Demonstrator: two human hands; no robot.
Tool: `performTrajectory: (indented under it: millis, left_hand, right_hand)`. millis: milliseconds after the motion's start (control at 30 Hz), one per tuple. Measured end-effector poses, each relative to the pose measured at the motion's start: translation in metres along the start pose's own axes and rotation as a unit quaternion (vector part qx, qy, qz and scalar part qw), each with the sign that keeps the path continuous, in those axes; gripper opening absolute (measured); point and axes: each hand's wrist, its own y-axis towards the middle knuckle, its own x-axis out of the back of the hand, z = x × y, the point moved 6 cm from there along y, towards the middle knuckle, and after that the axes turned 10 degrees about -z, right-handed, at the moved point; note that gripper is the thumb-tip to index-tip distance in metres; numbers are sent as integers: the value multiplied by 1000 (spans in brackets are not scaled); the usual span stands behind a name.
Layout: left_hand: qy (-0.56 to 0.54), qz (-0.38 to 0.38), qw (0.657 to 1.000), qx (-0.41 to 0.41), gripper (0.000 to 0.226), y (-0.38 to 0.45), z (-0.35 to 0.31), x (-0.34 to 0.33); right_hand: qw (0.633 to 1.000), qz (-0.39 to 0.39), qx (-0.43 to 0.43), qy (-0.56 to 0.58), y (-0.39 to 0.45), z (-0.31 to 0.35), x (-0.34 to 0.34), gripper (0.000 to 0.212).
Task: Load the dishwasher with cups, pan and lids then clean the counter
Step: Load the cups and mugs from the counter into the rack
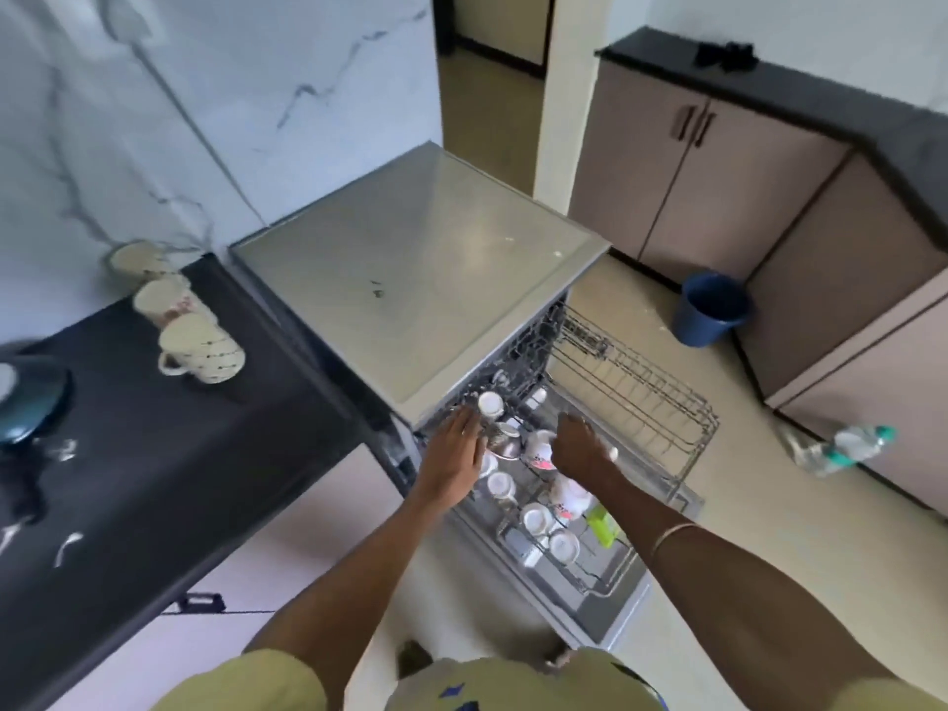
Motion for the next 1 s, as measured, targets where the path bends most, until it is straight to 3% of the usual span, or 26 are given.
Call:
performTrajectory:
  millis: [233,300,367,633,767,900,1000]
  left_hand:
    - [35,-92,993,65,42,-12,126,95]
    - [47,-114,988,97,44,-24,164,126]
    - [44,-130,982,132,46,-36,195,153]
    - [32,-193,945,262,44,-88,298,215]
    - [12,-209,928,309,44,-91,336,227]
    - [5,-227,907,354,45,-71,376,243]
    - [-6,-229,900,371,45,-46,399,255]
  right_hand:
    - [990,-67,118,46,30,154,6,49]
    - [989,-70,123,40,26,197,10,34]
    - [983,-89,145,73,24,239,14,33]
    - [966,-50,223,117,32,377,-7,43]
    - [952,-31,273,134,47,435,-22,59]
    - [937,27,332,108,81,493,-40,98]
    - [928,42,358,97,108,525,-46,104]
